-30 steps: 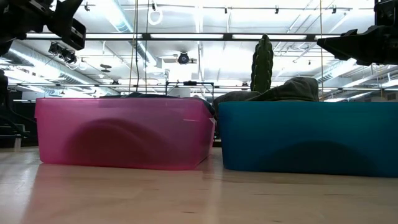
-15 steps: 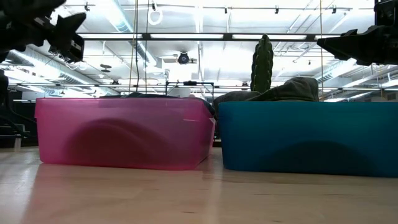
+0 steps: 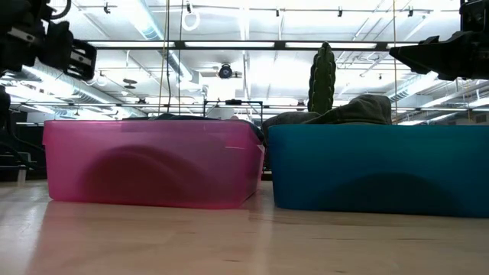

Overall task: Pick & Place hat
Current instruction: Return to Home Position

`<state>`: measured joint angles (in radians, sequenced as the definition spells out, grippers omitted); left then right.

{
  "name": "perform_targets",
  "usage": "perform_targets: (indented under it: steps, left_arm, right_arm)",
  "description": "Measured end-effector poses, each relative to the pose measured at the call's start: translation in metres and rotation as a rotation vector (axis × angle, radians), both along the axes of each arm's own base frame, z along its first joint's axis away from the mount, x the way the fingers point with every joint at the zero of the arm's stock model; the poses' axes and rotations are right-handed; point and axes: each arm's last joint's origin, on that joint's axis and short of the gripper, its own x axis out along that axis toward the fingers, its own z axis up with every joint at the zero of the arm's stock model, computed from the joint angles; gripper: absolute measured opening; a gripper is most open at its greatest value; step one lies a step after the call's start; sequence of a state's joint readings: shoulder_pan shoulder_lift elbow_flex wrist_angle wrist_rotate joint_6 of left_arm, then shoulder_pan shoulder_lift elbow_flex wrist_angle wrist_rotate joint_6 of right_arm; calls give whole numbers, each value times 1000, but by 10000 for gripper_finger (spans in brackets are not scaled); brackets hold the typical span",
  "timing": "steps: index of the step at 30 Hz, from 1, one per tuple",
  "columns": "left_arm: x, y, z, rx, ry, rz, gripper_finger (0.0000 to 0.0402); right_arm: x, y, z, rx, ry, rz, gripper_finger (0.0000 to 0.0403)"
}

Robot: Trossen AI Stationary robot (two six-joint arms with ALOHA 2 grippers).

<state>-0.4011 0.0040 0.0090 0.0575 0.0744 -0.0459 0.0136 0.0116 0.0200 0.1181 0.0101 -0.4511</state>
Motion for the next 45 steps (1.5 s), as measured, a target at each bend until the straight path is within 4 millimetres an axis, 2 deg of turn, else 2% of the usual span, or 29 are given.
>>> perform_targets:
  steps: [11, 45]
  left_arm:
    - [1, 2, -4, 91, 10, 99, 170]
    - [1, 2, 0, 65, -30, 101, 170]
  right_arm:
    - [0, 0, 0, 0, 0, 0, 149]
    - [0, 0, 0, 0, 0, 0, 149]
